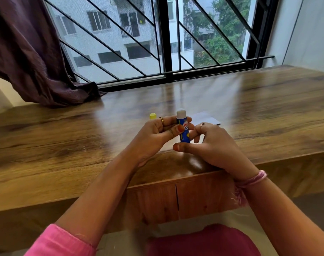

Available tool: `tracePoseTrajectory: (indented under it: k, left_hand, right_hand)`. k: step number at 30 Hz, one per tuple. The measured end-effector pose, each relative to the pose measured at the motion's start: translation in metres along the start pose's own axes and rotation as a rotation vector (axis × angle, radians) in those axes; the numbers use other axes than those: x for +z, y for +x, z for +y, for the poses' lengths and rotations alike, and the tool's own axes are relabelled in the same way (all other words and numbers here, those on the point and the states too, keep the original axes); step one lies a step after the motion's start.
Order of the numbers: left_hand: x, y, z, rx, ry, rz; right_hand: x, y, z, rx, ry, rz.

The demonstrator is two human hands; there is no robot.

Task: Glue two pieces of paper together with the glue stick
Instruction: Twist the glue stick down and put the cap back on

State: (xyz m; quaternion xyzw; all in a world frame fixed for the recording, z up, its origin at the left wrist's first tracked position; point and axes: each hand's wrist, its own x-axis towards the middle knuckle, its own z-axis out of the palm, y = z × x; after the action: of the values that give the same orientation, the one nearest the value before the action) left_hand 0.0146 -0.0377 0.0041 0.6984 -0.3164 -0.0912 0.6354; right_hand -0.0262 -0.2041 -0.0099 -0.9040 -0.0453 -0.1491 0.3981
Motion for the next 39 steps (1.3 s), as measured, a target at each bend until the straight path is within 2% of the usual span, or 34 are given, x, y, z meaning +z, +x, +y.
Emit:
tracePoseTrajectory:
  k: [3,8,17,24,29,32,39]
  left_hand:
    - [-0.0009,0.0004,0.0001,0.006,-0.012,0.003]
    - [-0.0014,0.0004,-0.0007,0.005,-0.014,-0.002]
    - [0.0001,-0.0001,0.0005,0.014,-0.019,-0.007]
    - [0.0001,-0.0001,-0.0009,0.009,-0.019,-0.009]
    - [0.0012,-0.0002,-0.0015,0.005,0.007,-0.008]
    - [0.0014,-0.0004,-0.0002,0.013,-0.007,-0.003]
    - [-0.0001,0.0003,-0.0025,-0.007,-0.016,-0.011]
  right_hand:
    - [0.0014,-0.0013,0.0001,-0.027,-0.021,0.003]
    - [-0.0037,-0.0022,0.0045,-0.095,0.111,-0.102]
    - [0.0016,-0.0010,0.0006,-0.004,-0.013,0.028]
    - [-0.0027,-0.0022,0.0027,-0.074,0.045,-0.110]
    - [0.0014,-0.0017,0.0007,0.004,-0.033,-0.015]
    - [0.0029,-0.0039,-0.0012,-0.010,-0.048,0.040]
    - [-0.0050,-0.0025,0.0020,-0.079,0.075,-0.139]
